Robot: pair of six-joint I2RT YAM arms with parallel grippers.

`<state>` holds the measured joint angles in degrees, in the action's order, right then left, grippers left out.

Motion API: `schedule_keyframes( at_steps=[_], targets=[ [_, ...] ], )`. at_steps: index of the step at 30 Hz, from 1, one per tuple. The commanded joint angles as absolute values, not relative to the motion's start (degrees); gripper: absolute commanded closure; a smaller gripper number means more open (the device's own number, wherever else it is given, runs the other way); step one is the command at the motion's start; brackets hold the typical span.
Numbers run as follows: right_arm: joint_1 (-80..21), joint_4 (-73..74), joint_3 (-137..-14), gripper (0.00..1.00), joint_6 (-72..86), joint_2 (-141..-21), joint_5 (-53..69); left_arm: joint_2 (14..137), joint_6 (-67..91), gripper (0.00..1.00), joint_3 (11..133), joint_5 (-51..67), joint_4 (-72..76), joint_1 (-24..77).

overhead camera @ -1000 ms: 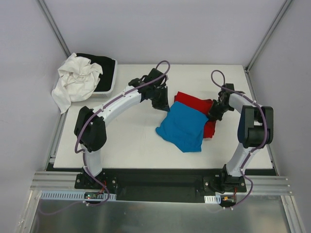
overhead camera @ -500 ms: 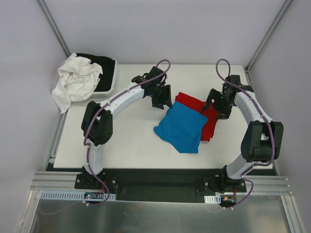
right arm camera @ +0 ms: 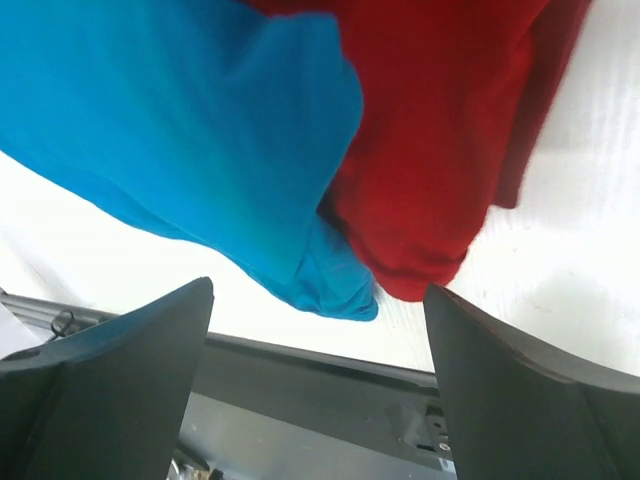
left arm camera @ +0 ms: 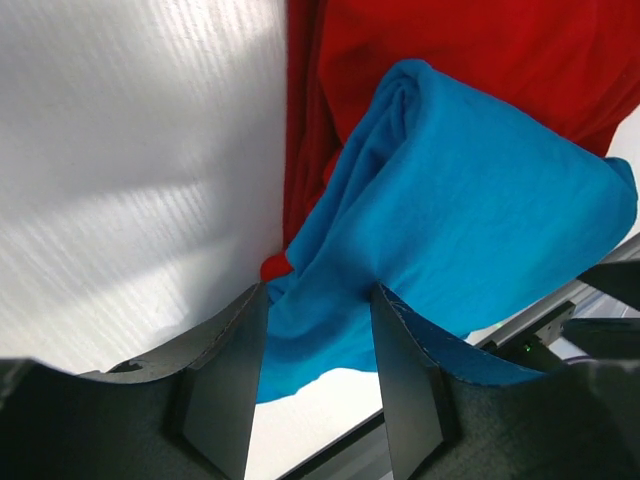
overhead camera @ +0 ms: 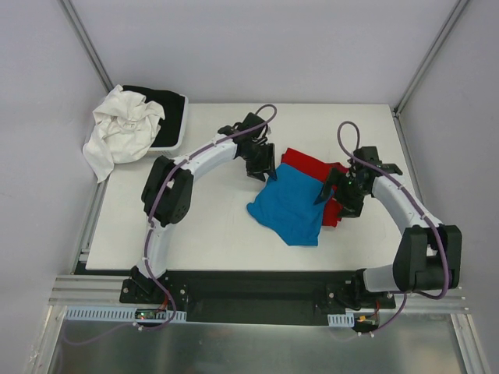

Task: Fold and stack the t-shirts
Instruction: Neatly place the folded tshirt to the corner

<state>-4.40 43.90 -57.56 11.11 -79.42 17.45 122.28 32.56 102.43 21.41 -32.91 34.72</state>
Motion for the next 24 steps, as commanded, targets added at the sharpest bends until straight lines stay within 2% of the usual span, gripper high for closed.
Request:
schedule_keyframes(
  at_steps=[1,8,15,24],
  targets=[
    [-7.46,37.71,-54.06,0.10,13.18,-77.78,20.12,120.06,31.38,0.55,100.47,23.03,-29.71,37.17],
    [-12.82,33.31,-53.44,0.11,13.80,-82.35,19.69,121.99,32.08,0.55,98.26,24.61,-26.63,39.72],
    [-13.89,32.96,-54.84,0.11,13.01,-85.87,18.99,123.66,31.91,0.55,96.33,25.31,-25.31,40.17],
    [-12.66,42.44,-66.78,0.11,8.44,-84.29,13.89,115.15,29.45,0.55,91.58,21.63,-25.31,39.29]
  ],
)
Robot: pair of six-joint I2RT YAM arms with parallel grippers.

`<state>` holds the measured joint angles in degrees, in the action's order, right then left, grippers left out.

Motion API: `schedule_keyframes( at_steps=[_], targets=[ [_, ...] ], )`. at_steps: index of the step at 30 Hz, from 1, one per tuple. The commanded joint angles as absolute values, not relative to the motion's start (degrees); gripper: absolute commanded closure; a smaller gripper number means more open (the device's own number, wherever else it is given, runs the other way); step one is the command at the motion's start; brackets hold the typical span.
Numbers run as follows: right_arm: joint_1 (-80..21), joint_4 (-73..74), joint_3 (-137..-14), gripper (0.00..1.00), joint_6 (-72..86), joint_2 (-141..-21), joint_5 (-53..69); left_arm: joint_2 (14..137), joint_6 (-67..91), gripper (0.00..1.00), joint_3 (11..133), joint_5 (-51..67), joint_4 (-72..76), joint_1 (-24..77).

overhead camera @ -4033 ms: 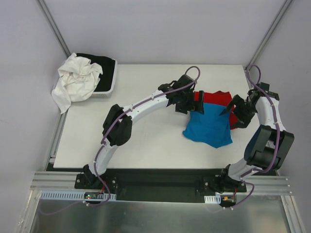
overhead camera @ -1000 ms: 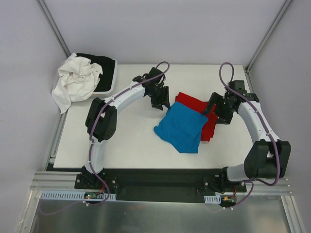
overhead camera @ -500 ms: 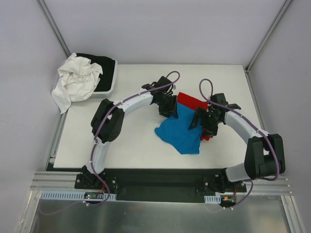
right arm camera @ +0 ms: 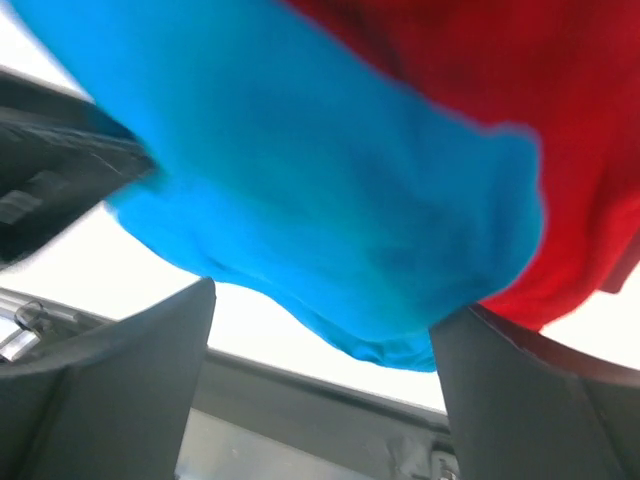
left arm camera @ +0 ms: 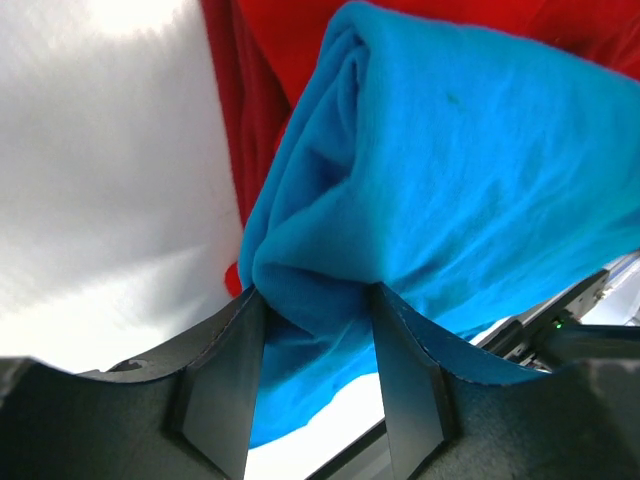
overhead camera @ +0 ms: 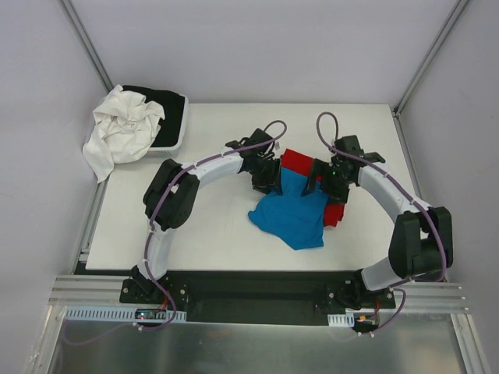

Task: Fold and stack the t-shirts
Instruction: Neatly place the folded tshirt to the corner

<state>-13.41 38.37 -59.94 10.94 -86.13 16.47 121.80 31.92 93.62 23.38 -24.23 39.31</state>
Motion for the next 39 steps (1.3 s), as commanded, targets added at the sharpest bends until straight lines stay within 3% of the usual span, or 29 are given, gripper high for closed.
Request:
schedule_keyframes(
  at_steps=[1,13,24,39],
  targets=[
    [-12.48,43.06,-67.75,0.11,8.44,-84.55,13.89,114.70,29.36,0.54,91.50,21.27,-25.31,39.03],
    [-12.39,38.59,-65.04,0.12,8.17,-88.68,14.24,116.28,28.92,0.54,92.11,21.00,-25.23,37.97],
    [-11.34,39.29,-59.24,0.12,7.03,-82.88,13.27,116.81,28.04,0.54,91.58,20.74,-25.05,37.27],
    [-11.42,32.00,-63.28,0.13,7.99,-94.22,16.52,121.20,32.96,0.55,94.13,23.73,-20.13,37.35]
  ],
)
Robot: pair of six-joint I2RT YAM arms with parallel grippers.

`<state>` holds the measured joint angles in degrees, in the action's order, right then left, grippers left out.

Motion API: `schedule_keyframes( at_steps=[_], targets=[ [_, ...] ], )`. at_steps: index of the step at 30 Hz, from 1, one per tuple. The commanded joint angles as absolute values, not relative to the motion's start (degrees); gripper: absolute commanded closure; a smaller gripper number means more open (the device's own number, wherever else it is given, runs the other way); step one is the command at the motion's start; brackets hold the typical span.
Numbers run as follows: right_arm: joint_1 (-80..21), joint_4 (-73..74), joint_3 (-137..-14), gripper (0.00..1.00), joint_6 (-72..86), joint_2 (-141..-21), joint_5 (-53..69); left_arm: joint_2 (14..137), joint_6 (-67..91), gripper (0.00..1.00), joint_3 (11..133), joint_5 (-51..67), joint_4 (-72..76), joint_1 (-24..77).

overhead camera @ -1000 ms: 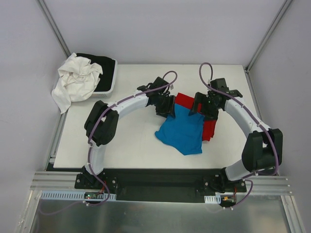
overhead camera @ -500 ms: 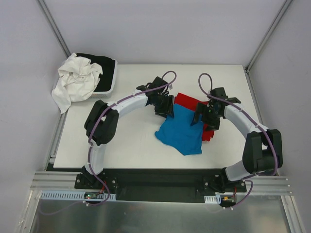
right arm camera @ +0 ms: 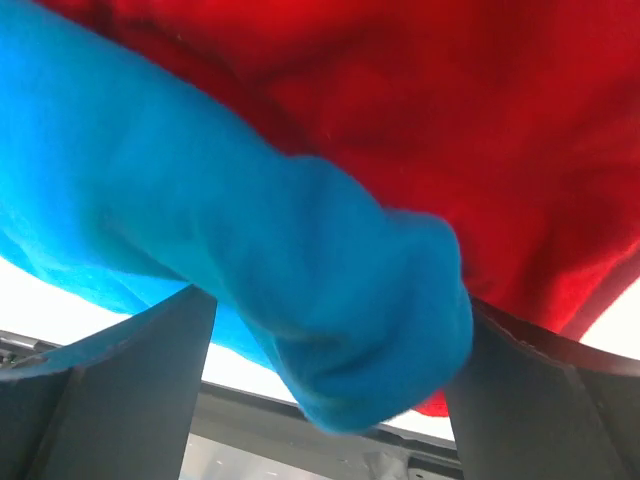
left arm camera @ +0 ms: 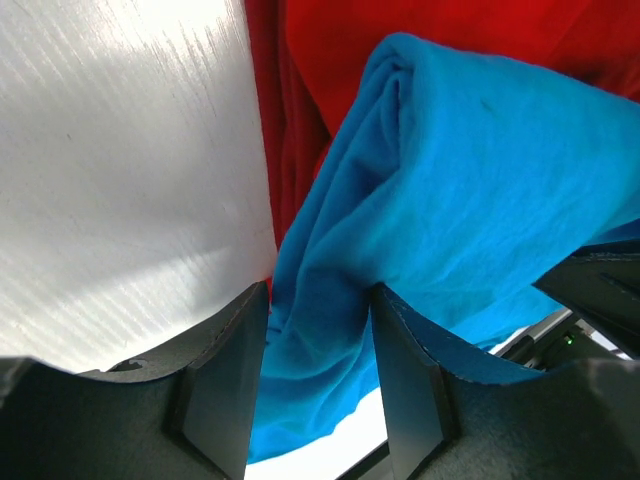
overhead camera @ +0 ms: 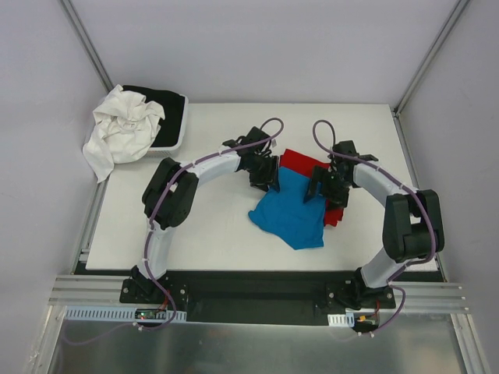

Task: Fold and stack the t-shirts
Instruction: Neatly place the folded tshirt to the corner

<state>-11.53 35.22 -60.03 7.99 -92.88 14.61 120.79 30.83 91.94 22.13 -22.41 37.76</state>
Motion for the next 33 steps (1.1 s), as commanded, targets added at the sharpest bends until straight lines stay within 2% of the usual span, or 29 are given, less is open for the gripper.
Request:
schedule_keyframes(
  at_steps=[1,4,6,10,11,13,17,18,19,21,28,30,31,32,33],
  targets=[
    [-11.60,31.91,-63.54,0.13,8.17,-94.39,16.78,121.03,33.48,0.55,94.48,23.82,-19.78,37.53],
    [-12.65,31.73,-65.12,0.16,9.49,-94.66,17.23,120.06,34.19,0.55,95.10,24.08,-19.51,38.06],
    [-13.53,31.90,-66.00,0.23,9.84,-94.66,17.40,119.45,34.63,0.55,95.53,24.34,-19.51,38.23],
    [-13.89,32.87,-67.76,0.60,10.20,-94.31,17.49,119.36,35.42,0.55,97.12,24.79,-19.42,38.67],
    [-13.89,33.22,-67.94,0.80,10.11,-94.05,17.40,118.92,35.33,0.55,97.29,24.79,-19.51,38.67],
    [-13.89,34.45,-68.29,0.99,9.67,-93.17,16.88,118.22,35.25,0.55,97.03,24.26,-19.51,38.67],
    [-13.89,36.30,-68.82,0.96,8.27,-91.06,16.09,114.71,34.98,0.55,95.63,22.77,-19.77,38.85],
    [-13.89,36.99,-68.99,0.92,8.17,-90.45,16.00,114.09,34.81,0.55,95.45,22.42,-20.04,38.93],
    [-13.80,37.35,-68.91,0.78,8.00,-89.92,15.82,113.47,34.63,0.55,95.10,21.80,-20.30,38.94],
    [-13.71,38.40,-68.91,0.71,7.65,-88.07,15.65,111.98,34.28,0.55,94.75,21.53,-20.65,39.20],
    [-13.54,39.03,-66.89,0.66,6.68,-86.39,14.59,111.01,34.19,0.55,93.25,21.09,-21.71,39.72],
    [-13.27,38.32,-66.71,0.69,6.42,-87.62,14.33,111.36,34.19,0.55,93.43,20.83,-21.88,40.16],
    [-13.18,38.06,-66.80,0.94,6.33,-87.89,14.41,111.44,34.19,0.55,93.51,20.74,-22.06,40.25],
    [-12.57,37.88,-67.14,0.99,6.33,-88.15,14.76,111.45,34.28,0.55,93.60,20.83,-22.15,40.34],
    [-12.48,37.88,-67.58,0.99,6.33,-88.33,15.03,111.45,34.10,0.55,93.69,20.57,-22.24,40.43]
  ],
)
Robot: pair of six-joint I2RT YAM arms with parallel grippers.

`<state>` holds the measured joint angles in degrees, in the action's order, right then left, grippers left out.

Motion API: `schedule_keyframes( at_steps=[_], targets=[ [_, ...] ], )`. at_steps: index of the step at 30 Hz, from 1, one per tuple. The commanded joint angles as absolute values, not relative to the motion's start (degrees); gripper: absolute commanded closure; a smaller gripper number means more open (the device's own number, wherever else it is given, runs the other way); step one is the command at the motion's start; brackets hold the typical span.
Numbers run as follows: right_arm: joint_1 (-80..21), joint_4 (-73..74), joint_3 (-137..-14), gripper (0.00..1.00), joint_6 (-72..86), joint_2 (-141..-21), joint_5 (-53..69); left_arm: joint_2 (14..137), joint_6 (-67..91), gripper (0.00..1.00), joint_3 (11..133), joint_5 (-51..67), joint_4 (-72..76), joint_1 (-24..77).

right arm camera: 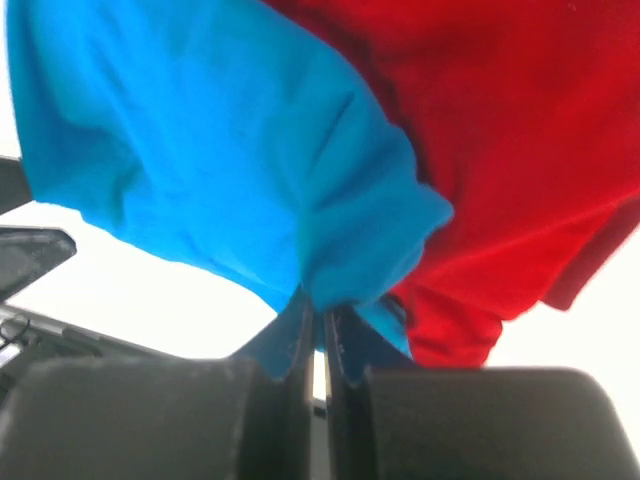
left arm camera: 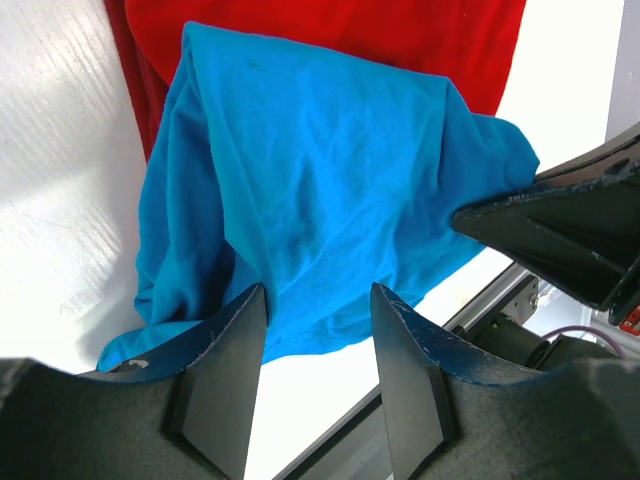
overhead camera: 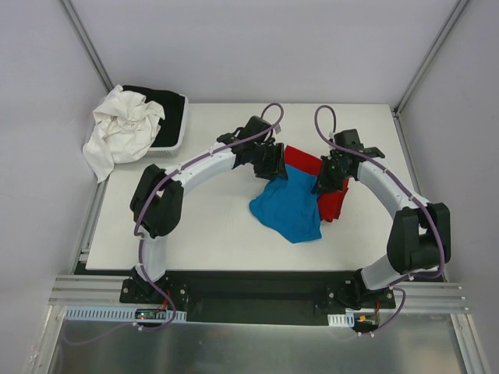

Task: Fold and stack the t-shirts
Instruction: Neatly place the folded tshirt to the corner

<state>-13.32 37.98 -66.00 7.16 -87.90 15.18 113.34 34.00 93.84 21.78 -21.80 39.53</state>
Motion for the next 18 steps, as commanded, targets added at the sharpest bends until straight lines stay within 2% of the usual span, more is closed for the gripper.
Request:
schedule_keyframes(
  at_steps=[1,3,6,7,10,18],
  targets=[
    [-12.39,37.88,-68.28,0.99,6.33,-88.42,15.03,111.36,34.10,0.55,93.87,20.48,-22.32,40.60],
    [-12.13,38.23,-68.90,0.99,6.33,-88.50,14.94,111.44,34.10,0.55,93.69,20.57,-22.50,40.61],
    [-11.78,38.50,-68.82,0.66,5.98,-89.30,15.12,112.23,33.93,0.55,93.08,20.65,-22.68,40.87],
    [-11.78,38.50,-68.56,0.51,5.80,-89.30,14.86,112.67,33.84,0.55,92.73,20.57,-22.76,40.87],
    [-10.90,38.67,-67.59,0.36,4.66,-89.56,14.07,113.46,33.66,0.55,91.67,20.39,-22.76,40.96],
    [-4.66,39.29,-69.34,0.36,0.36,-93.07,14.76,115.84,33.13,0.55,93.25,19.95,-22.68,40.17]
  ],
)
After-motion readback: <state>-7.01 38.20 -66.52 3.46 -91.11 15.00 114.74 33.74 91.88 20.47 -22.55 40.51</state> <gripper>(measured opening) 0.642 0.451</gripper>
